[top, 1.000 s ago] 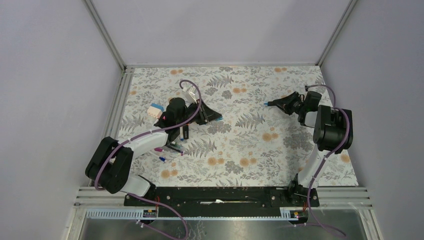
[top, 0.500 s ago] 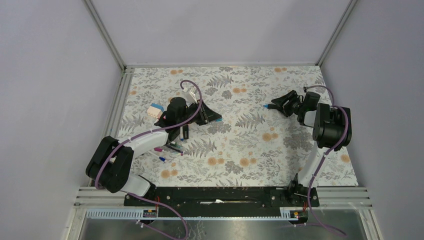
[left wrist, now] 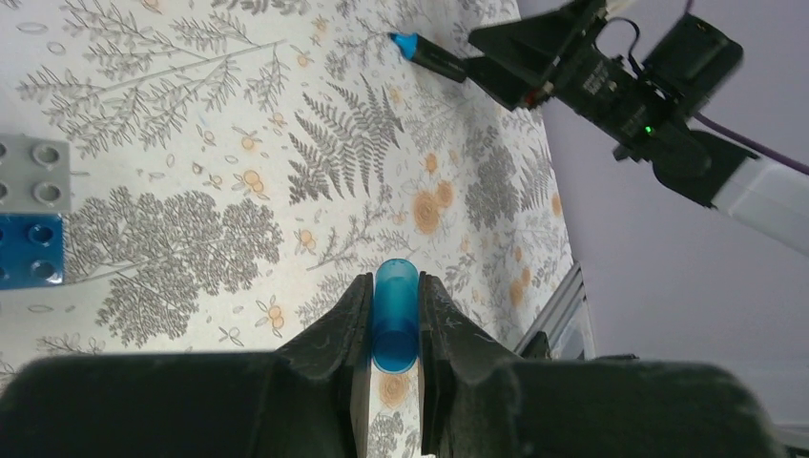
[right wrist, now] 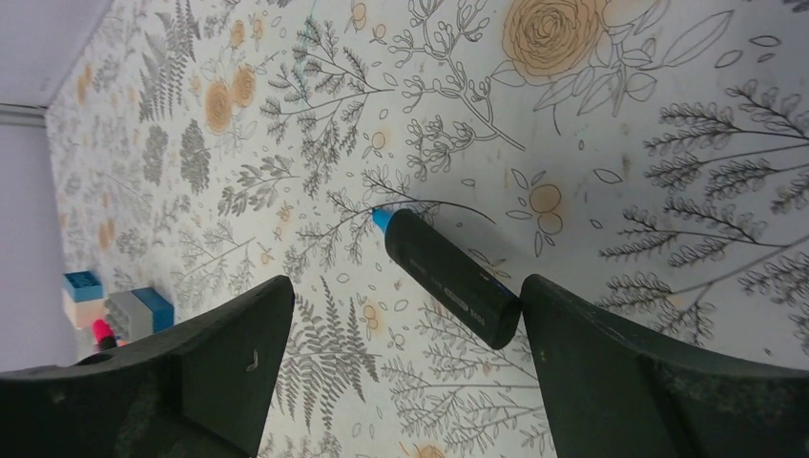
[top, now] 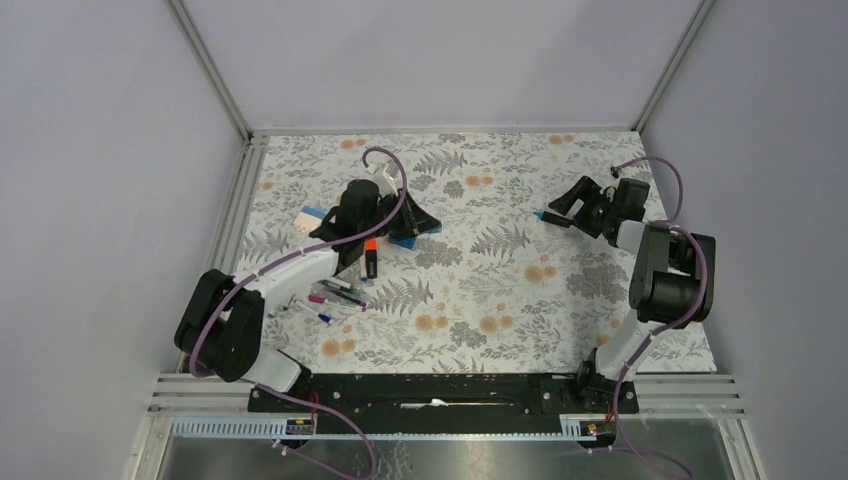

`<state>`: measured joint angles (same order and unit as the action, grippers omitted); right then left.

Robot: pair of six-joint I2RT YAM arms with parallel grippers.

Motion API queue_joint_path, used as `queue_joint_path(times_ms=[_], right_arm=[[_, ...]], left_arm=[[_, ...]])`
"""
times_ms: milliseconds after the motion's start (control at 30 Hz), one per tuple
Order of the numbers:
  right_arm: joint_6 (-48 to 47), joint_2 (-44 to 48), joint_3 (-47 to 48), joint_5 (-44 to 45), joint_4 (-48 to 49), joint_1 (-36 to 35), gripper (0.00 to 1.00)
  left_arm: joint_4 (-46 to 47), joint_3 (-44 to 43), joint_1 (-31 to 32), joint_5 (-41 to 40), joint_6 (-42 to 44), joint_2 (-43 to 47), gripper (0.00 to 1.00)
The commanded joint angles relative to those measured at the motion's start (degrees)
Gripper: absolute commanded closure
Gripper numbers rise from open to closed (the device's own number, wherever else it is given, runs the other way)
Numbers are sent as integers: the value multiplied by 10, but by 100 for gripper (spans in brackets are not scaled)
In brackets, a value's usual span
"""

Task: Open the pen caps
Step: Place the pen at the center of the board.

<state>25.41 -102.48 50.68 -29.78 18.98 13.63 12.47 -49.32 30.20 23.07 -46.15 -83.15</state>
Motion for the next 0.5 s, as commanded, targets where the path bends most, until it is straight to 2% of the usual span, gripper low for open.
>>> queue_joint_path(times_ms=[0,200,467], right_arm=[[-95,42,-5,42,-74,2,3],[-162,87,-8,54,-103,5,2],[-334,164,28,-192,-259,6,0]], left_arm=[[-45,-60,3,-42,20,-28,98],[-97,-135,23,-71,59,-88,97],[-197,-260,52,-148,91,-203,97]])
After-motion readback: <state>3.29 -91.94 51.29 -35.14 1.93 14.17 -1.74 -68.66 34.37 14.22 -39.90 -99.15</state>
